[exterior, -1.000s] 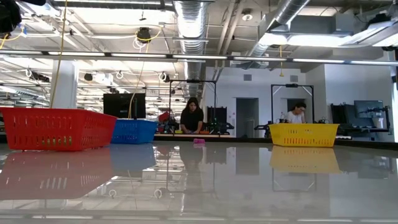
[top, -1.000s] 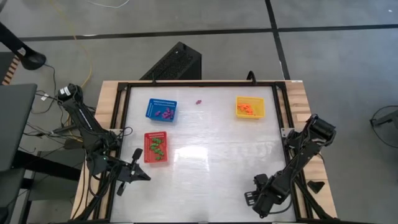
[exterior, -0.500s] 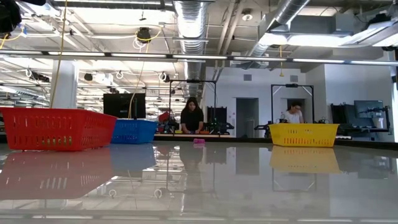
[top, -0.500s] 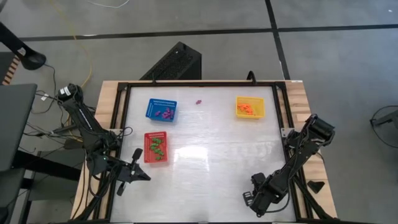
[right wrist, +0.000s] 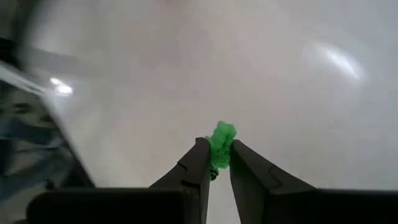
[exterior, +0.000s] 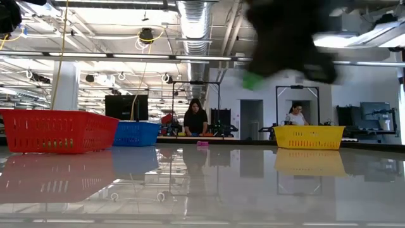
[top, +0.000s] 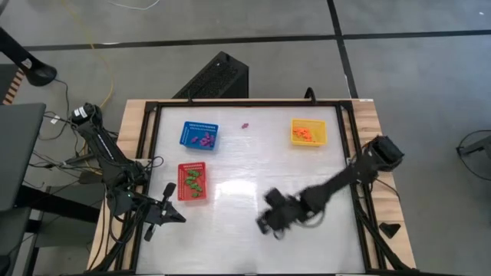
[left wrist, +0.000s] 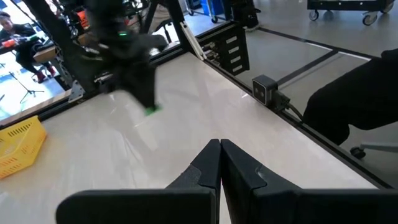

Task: Sort Halloween decoration
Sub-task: Put the green skeleton toy into the red bin, then put the violet skeleton toy into the blue bin

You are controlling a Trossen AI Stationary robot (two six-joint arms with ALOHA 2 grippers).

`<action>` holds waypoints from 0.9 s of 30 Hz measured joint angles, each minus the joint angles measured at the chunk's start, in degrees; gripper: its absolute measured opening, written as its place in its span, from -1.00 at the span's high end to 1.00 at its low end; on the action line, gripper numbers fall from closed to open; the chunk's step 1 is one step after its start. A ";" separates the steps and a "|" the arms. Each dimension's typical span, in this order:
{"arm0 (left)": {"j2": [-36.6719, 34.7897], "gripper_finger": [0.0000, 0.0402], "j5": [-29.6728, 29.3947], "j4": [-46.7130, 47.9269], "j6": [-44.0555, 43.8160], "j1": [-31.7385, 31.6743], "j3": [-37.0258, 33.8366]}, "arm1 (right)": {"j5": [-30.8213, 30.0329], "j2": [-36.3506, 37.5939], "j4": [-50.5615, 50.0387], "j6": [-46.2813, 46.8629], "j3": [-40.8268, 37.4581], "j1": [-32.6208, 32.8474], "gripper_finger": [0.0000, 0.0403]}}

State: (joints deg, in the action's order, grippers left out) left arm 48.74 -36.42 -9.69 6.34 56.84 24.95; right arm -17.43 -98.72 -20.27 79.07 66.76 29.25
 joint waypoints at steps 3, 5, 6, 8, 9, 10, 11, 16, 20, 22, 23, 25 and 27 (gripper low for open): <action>0.00 1.00 0.01 -0.18 -0.04 0.00 0.00 | -1.34 -1.70 16.20 -18.03 0.10 -6.70 0.59; 0.01 1.00 0.00 -0.42 -0.33 0.00 0.00 | -0.57 -4.07 28.06 -28.97 0.25 -10.63 0.59; -0.01 1.00 0.00 -0.44 -0.78 0.00 0.00 | 0.68 -5.91 32.99 -33.42 1.01 -12.46 0.59; 0.01 1.00 0.01 -0.32 -1.35 0.00 0.00 | 4.70 -10.23 39.88 -40.53 4.40 -15.84 0.59; 0.01 1.00 0.00 -0.31 -1.47 0.00 0.00 | 6.77 -12.59 40.18 -42.71 6.82 -17.33 0.59; 0.01 1.00 -0.03 -0.30 -1.55 0.00 0.00 | 8.53 -15.17 39.88 -44.12 9.78 -18.81 0.59; 0.01 1.00 -0.04 -0.22 -1.56 0.00 0.00 | 9.96 -17.93 39.70 -45.19 13.03 -20.06 0.59; 0.01 1.00 -0.07 -0.10 -1.41 0.00 0.00 | 17.11 -29.38 33.77 -49.27 29.63 -24.03 0.59; 0.01 1.00 -0.01 -0.10 -1.31 0.00 0.00 | 18.65 -34.75 22.84 -53.73 41.32 -25.52 0.50; 0.01 1.00 0.14 0.04 -1.32 0.00 0.00 | 18.65 -36.55 17.93 -54.41 45.52 -25.90 0.38; 0.01 1.00 0.26 0.02 -1.45 0.00 0.00 | 18.65 -36.98 15.78 -54.71 47.14 -26.09 0.31; 0.01 1.00 0.72 0.14 -1.86 0.00 0.00 | 18.64 -37.76 12.76 -55.52 49.93 -26.17 0.16; 0.01 1.00 1.62 0.42 -2.92 0.00 0.00 | 18.65 -37.81 9.92 -55.70 51.29 -26.44 0.00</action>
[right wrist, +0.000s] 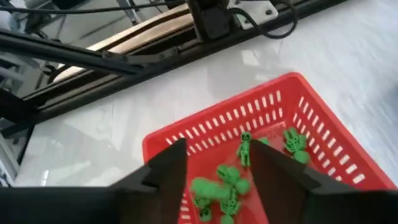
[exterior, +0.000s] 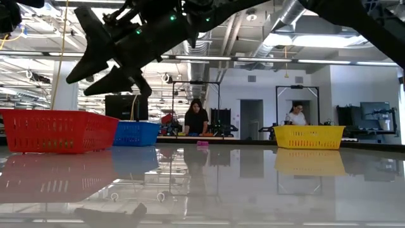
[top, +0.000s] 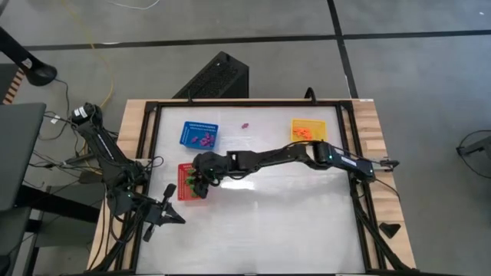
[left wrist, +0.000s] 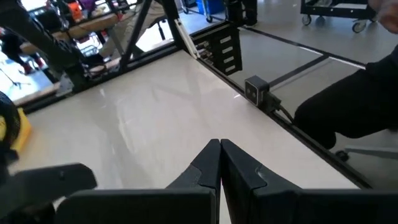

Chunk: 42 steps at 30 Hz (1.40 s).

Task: Sort Halloween decoration
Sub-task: Put the violet skeleton toy into the blue bin

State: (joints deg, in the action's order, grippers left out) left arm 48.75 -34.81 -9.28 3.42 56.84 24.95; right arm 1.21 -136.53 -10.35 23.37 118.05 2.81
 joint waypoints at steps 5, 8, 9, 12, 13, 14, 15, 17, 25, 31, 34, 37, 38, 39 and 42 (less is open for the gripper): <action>0.00 1.00 0.09 1.56 -4.47 0.02 0.00 | 2.50 1.16 -10.90 -1.78 1.16 -0.98 -0.26; 0.00 1.00 0.05 2.55 -6.97 0.02 0.00 | 1.31 5.36 -20.69 -5.18 1.32 -2.42 -0.29; 0.00 1.00 0.04 3.03 -7.53 0.02 0.00 | 0.23 7.10 -23.74 -6.65 1.48 -3.12 -0.29; 0.00 1.00 0.02 3.67 -8.97 0.02 0.00 | -2.18 10.44 -34.05 -8.72 1.78 -6.32 -0.29; 0.00 1.00 0.02 3.95 -9.18 0.02 0.00 | -3.06 10.77 -37.05 -8.67 1.71 -7.72 -0.29; 0.00 1.00 0.01 4.17 -9.22 0.02 0.00 | -4.40 10.67 -38.91 -8.54 1.61 -9.20 -0.29; 0.00 1.00 -0.02 4.20 -9.11 0.02 0.00 | -5.69 10.20 -39.76 -8.44 1.46 -10.72 -0.29; 0.00 1.00 -0.65 4.04 -8.22 0.02 0.00 | -7.15 9.15 -40.03 -8.43 1.34 -13.82 -0.29; 0.89 1.00 -6.95 4.43 -6.09 -0.01 0.00 | -10.04 3.48 -42.38 -3.48 1.27 -22.29 -0.29; 1.97 1.00 -7.66 5.13 -5.24 -1.45 0.00 | -12.39 2.09 -41.73 1.34 1.41 -24.47 -0.29; 1.97 1.00 -7.64 5.70 -4.89 -2.55 0.00 | -13.31 0.49 -40.87 3.50 1.36 -25.03 -0.29; 1.97 1.00 -6.74 5.64 -4.68 -3.54 0.00 | -13.30 -0.65 -41.93 4.71 1.41 -25.81 -0.29; 1.97 1.00 -6.22 5.64 -4.68 -3.90 0.00 | -13.68 -1.14 -42.22 5.01 1.41 -25.95 -0.29; 1.97 1.00 -6.02 5.64 -4.68 -4.15 0.00 | -14.52 -1.56 -42.27 5.14 1.41 -26.05 -0.29; 1.97 1.00 -5.01 5.64 -4.66 -4.80 0.00 | -14.90 -1.53 -42.63 5.07 1.44 -25.96 -0.29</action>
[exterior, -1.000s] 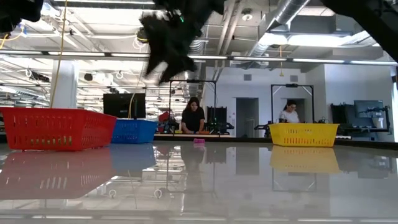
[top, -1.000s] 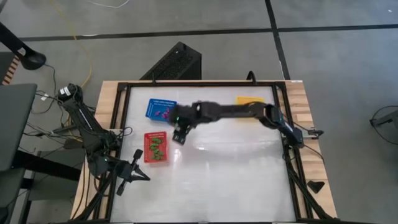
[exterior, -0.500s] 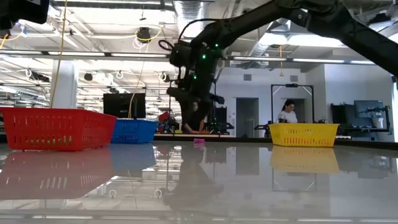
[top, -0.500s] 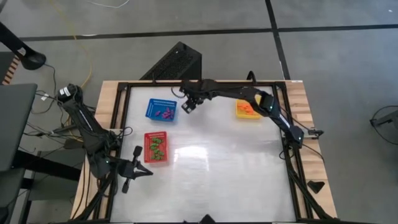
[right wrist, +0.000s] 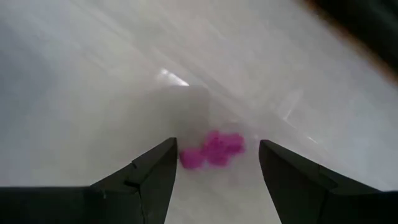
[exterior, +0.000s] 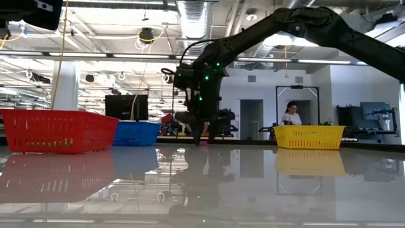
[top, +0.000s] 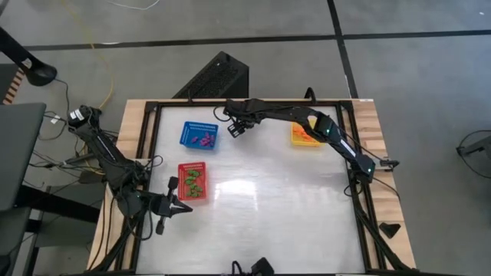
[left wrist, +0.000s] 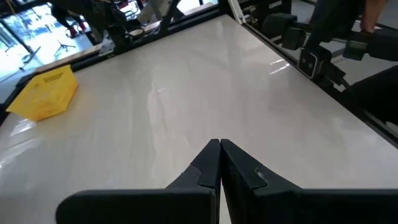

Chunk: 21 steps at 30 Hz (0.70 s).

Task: Sort Halloween decoration
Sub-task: Put the violet skeleton toy into the blue bin

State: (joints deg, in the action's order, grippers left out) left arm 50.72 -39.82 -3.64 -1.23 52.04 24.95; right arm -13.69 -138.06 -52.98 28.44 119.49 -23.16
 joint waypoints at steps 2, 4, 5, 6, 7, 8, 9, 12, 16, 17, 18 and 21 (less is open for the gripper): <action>0.00 1.00 0.72 0.02 0.11 -0.35 0.00 | -0.08 -0.04 -0.02 -0.32 -0.01 0.06 -0.28; 0.00 1.00 1.59 -0.02 0.13 -0.66 0.00 | -0.02 -0.04 -0.15 -0.42 -0.01 -0.10 -0.24; 0.00 1.00 1.84 0.00 0.13 -0.72 0.00 | 0.05 -0.04 -0.20 -0.42 -0.01 -0.16 -0.22; 0.00 1.00 1.99 0.00 0.12 -0.75 0.00 | 0.08 -0.04 -0.33 -0.43 -0.01 -0.26 -0.19; 0.00 1.00 1.99 -0.01 0.11 -0.75 0.00 | 0.08 -0.04 -0.41 -0.43 -0.01 -0.32 -0.15; 0.00 1.00 1.99 -0.02 0.10 -0.75 0.00 | 0.08 -0.04 -0.50 -0.45 -0.01 -0.37 -0.12; 0.00 1.00 2.02 0.00 0.11 -0.75 0.00 | 0.09 -0.04 -0.66 -0.43 -0.01 -0.47 -0.08; 0.00 1.00 2.06 -0.02 0.09 -0.75 0.00 | 0.30 -0.04 -0.86 -0.43 -0.01 -0.84 0.05; 0.00 1.00 2.08 -0.02 0.07 -0.78 0.00 | 0.37 -0.04 -1.12 -0.44 -0.01 -1.16 0.22; 0.00 1.00 2.08 -0.02 0.05 -0.78 0.00 | 0.39 -0.04 -1.27 -0.46 -0.01 -1.21 0.26; 0.00 1.00 2.08 -0.04 0.06 -0.78 0.00 | 0.39 -0.04 -1.42 -0.48 -0.01 -1.27 0.29; 0.00 1.00 2.10 -0.04 0.04 -0.78 0.00 | 0.35 -0.04 -1.80 -0.57 -0.01 -1.35 0.39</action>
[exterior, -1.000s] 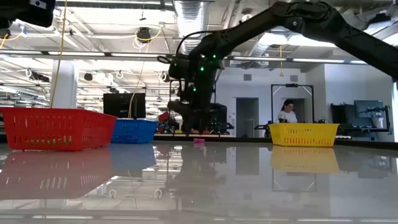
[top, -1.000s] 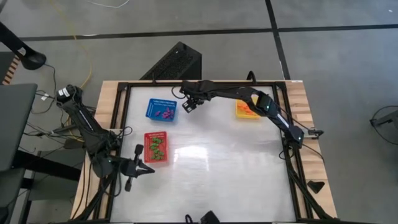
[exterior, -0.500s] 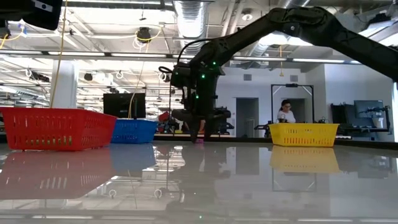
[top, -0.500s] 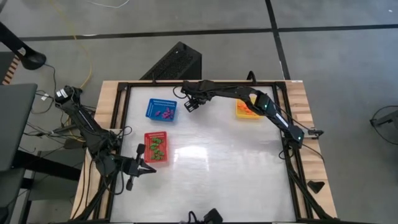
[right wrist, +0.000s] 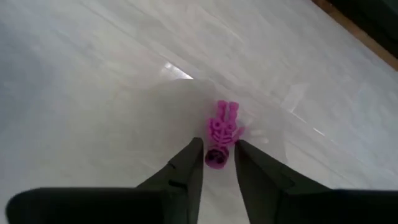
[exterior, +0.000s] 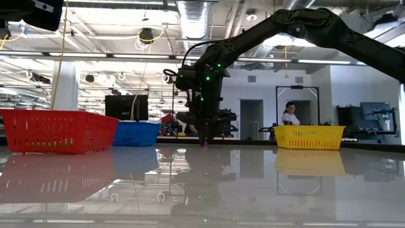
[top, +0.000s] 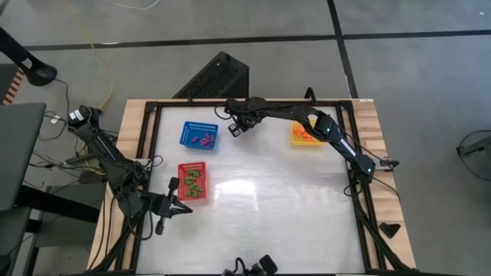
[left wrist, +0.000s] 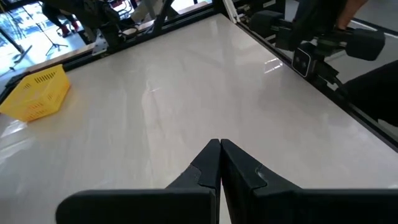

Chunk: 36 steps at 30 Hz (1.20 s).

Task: Sort Halloween decoration
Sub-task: Put the violet skeleton toy into the blue bin

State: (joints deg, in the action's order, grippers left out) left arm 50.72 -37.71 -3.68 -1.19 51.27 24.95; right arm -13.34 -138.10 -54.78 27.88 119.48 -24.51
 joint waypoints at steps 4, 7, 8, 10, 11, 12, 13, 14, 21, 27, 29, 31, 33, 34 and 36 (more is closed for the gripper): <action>0.00 1.00 0.02 0.02 -0.06 0.00 0.00 | -0.04 0.00 -0.31 -0.03 0.00 -0.06 0.46; 0.00 1.00 0.02 0.04 -0.10 0.00 0.00 | -0.04 0.00 -0.46 -0.02 0.00 -0.07 0.47; 0.00 1.00 0.04 0.04 -0.10 0.00 0.00 | -0.07 0.00 -0.49 -0.02 0.00 -0.07 0.47; 0.00 1.00 0.04 0.08 -0.09 0.00 0.00 | -0.07 0.00 -0.51 -0.02 0.00 -0.07 0.48; 0.00 1.00 0.04 0.08 -0.11 0.00 0.00 | -0.09 0.00 -0.53 -0.02 0.00 -0.07 0.49; 0.00 1.00 0.04 0.08 -0.11 0.00 0.00 | -0.09 0.00 -0.53 -0.11 0.00 -0.07 0.50; 0.00 1.00 0.06 0.08 -0.11 0.00 0.00 | -0.11 0.00 -0.55 -0.30 0.00 -0.07 0.52; 0.00 1.00 0.06 0.10 -0.11 0.00 0.00 | -0.11 0.00 -0.59 -0.44 0.00 -0.07 0.54; 0.00 1.00 0.07 0.13 -0.11 0.00 0.00 | -0.28 0.13 -0.45 -1.08 0.37 0.10 0.68; 0.00 1.00 0.07 0.20 -0.11 0.00 0.00 | 2.52 0.13 -1.96 -2.34 4.56 1.99 0.68; 0.00 1.00 0.07 0.31 -0.08 0.00 0.00 | 3.30 0.13 -2.43 -3.01 7.39 3.80 0.68; 0.00 1.00 0.07 0.35 -0.08 0.00 0.00 | 3.67 0.17 -1.31 -3.85 9.96 5.75 0.68; 0.00 1.00 0.07 0.35 0.03 0.00 0.00 | 3.75 0.17 0.49 -4.75 12.06 7.87 0.68; 0.00 1.00 0.07 0.35 0.05 0.00 0.00 | 3.73 0.17 1.96 -5.39 12.82 8.96 0.68; 0.00 1.00 -0.02 0.35 0.07 0.00 0.00 | 3.56 0.20 5.87 -5.90 13.57 10.89 0.68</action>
State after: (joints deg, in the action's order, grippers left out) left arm 50.72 -37.74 -3.33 -1.13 51.27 24.95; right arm -9.78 -137.91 -48.91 21.98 133.05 -13.62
